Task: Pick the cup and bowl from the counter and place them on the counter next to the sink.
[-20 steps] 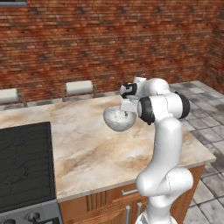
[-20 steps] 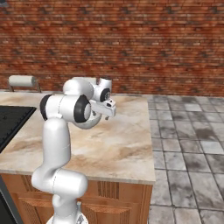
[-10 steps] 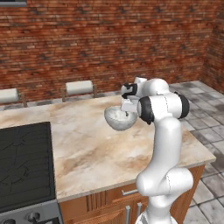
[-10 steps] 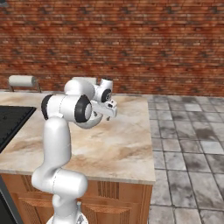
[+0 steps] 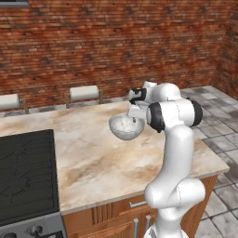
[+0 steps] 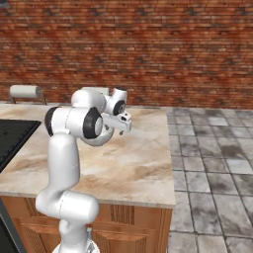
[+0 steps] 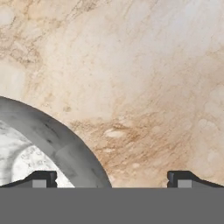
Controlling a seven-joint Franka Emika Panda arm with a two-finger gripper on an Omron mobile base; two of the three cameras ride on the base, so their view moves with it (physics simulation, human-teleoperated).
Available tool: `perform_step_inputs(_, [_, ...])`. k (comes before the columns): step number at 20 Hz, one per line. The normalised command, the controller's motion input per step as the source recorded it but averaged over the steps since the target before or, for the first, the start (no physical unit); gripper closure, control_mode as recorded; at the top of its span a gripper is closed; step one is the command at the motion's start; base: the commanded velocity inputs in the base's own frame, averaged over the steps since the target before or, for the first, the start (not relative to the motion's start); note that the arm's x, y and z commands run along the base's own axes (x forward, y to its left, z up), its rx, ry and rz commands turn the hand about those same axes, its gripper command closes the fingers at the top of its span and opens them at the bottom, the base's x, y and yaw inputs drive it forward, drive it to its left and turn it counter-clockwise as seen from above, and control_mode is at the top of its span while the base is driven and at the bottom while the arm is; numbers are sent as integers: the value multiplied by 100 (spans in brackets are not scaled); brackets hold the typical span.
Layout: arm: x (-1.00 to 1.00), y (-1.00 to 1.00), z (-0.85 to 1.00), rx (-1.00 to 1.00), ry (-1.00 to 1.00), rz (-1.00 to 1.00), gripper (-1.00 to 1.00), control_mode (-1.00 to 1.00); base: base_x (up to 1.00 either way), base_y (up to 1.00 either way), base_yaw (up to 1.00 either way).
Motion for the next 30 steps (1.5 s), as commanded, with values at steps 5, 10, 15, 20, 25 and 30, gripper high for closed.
perform_step_inputs(5, [-10,6,-19,4,-23,0,-100,-100,0,0,0])
perform_step_inputs(10, [-3,11,-26,2,-25,0,-100,-100,0,0,0])
perform_step_inputs(15, [-4,18,-12,0,-9,0,-100,-100,0,0,0])
perform_step_inputs(20, [0,5,0,0,0,0,-100,-100,0,0,0])
perform_step_inputs(25, [0,9,0,0,1,0,-100,-100,0,0,0])
perform_step_inputs(30, [0,24,0,0,12,0,100,-100,0,0,0])
